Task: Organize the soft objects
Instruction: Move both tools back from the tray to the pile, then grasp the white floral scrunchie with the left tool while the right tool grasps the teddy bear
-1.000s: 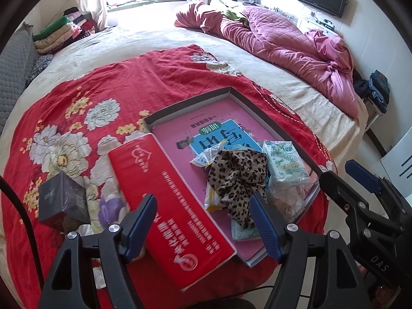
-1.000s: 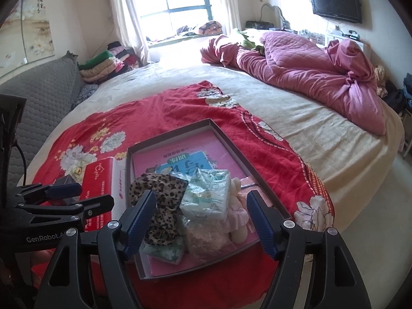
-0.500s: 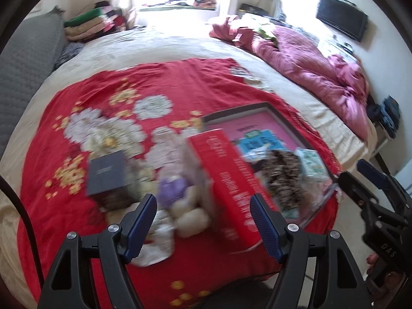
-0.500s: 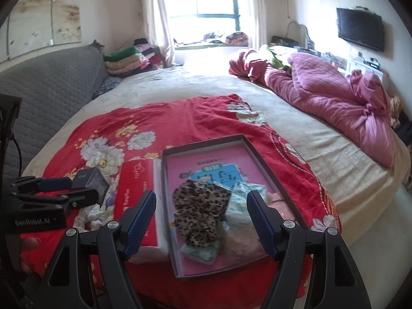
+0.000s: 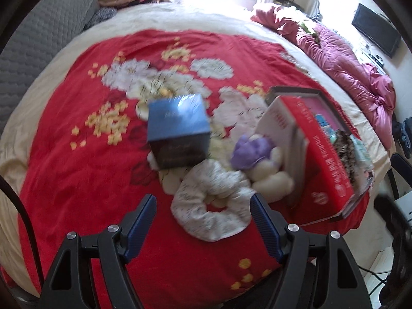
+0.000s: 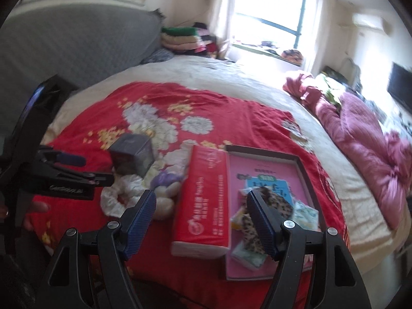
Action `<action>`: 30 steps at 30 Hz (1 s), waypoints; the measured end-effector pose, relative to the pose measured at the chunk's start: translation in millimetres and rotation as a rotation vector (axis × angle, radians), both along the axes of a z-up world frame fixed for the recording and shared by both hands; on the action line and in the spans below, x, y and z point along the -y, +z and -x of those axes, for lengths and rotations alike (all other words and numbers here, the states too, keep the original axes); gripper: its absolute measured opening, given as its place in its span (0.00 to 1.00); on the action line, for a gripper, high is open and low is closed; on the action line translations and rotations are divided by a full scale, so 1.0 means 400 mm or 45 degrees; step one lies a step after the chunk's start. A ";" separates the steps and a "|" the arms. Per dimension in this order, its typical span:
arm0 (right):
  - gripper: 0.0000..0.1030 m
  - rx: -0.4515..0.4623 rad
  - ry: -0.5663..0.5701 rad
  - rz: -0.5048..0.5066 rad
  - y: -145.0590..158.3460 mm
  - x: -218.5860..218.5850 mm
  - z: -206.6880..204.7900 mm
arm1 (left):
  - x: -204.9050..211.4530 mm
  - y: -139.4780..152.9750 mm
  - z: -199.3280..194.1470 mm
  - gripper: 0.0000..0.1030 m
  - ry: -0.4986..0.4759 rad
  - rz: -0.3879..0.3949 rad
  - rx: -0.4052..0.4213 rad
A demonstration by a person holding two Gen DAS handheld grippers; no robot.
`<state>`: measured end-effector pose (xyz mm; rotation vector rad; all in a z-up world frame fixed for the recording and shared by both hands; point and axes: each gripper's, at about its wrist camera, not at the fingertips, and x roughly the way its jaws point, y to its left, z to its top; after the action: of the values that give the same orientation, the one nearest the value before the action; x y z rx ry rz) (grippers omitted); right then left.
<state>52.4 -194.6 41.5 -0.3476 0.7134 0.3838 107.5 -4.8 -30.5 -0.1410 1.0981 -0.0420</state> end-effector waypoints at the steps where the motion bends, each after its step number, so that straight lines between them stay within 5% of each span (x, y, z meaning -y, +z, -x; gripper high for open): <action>1: 0.72 -0.004 0.037 0.036 -0.011 -0.026 0.005 | -0.009 -0.013 -0.001 0.72 0.007 0.011 -0.007; 13: 0.72 -0.031 0.231 0.434 -0.191 -0.207 -0.016 | -0.065 -0.198 -0.054 0.72 0.033 0.133 -0.176; 23: 0.72 0.004 0.341 0.728 -0.298 -0.259 -0.054 | -0.065 -0.220 -0.081 0.71 -0.006 0.131 -0.119; 30: 0.72 -0.012 0.372 0.769 -0.339 -0.276 -0.077 | -0.076 -0.222 -0.103 0.44 -0.002 0.071 -0.075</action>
<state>83.3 -84.3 -94.3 -1.0288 0.7813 0.4407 148.8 25.4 -119.4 -0.1922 1.1560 -0.0699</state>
